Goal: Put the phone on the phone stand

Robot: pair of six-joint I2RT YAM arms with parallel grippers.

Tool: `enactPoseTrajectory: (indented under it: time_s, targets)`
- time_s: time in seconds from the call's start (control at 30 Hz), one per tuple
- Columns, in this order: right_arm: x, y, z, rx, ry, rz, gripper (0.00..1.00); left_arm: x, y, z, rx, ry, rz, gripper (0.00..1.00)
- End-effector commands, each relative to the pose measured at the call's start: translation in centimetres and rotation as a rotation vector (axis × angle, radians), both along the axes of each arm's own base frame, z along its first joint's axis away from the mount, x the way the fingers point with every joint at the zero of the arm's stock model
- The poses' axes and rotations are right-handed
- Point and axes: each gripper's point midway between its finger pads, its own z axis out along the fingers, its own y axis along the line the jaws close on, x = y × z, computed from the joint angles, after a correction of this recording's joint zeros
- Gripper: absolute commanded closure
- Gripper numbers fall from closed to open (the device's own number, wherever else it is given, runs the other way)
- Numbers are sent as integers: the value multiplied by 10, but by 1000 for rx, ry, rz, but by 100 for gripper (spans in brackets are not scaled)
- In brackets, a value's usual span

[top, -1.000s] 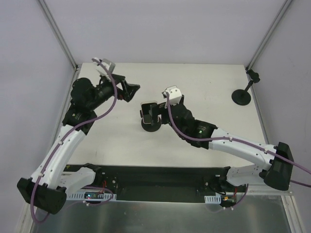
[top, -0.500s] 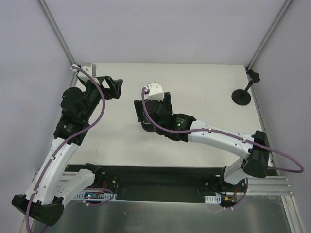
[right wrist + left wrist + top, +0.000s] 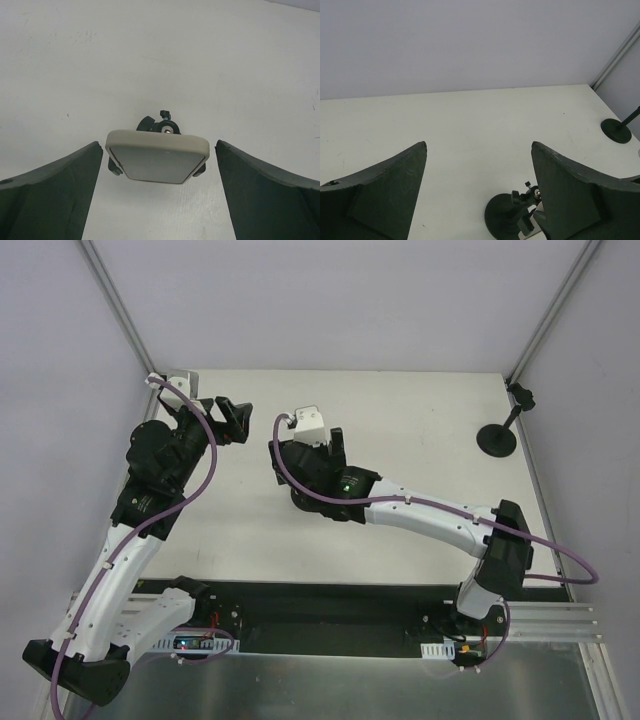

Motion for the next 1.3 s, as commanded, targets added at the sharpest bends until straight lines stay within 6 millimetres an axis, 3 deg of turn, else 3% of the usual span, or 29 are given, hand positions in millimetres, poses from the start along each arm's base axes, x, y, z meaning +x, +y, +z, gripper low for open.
enactPoseTrajectory:
  time_s: [0.0,0.2,0.3,0.33,0.47,0.5,0.53,0.6,0.93,1.03,1.23,1.27]
  targets:
    - [3,1,14,48,-21,-48,2,-1,2,4,-12,-12,18,17]
    - [9,3,12,52,-39,-76,15,1,3,3,-17,-6,27,17]
    - [14,2,10,58,-52,-105,29,3,3,1,-15,0,28,17]
    - [17,0,12,65,-63,-123,41,2,3,3,-16,-7,30,17]
    - [28,1,15,82,-94,-138,69,4,4,3,-14,-5,37,17]
    - [32,5,20,101,-113,-139,74,5,4,1,-12,1,39,17]
    - [35,6,22,95,-129,-136,86,4,4,-3,-4,19,39,18]
    - [44,7,34,90,-178,-139,98,5,4,-5,-3,27,39,18]
    - [85,0,65,101,-300,-170,99,7,4,-6,2,37,42,18]
    - [98,-1,64,121,-302,-209,99,8,5,-8,5,44,51,18]
    - [126,8,80,199,-337,-278,99,11,15,-9,12,54,108,18]
    - [131,12,75,196,-334,-284,99,11,16,-10,12,56,111,18]
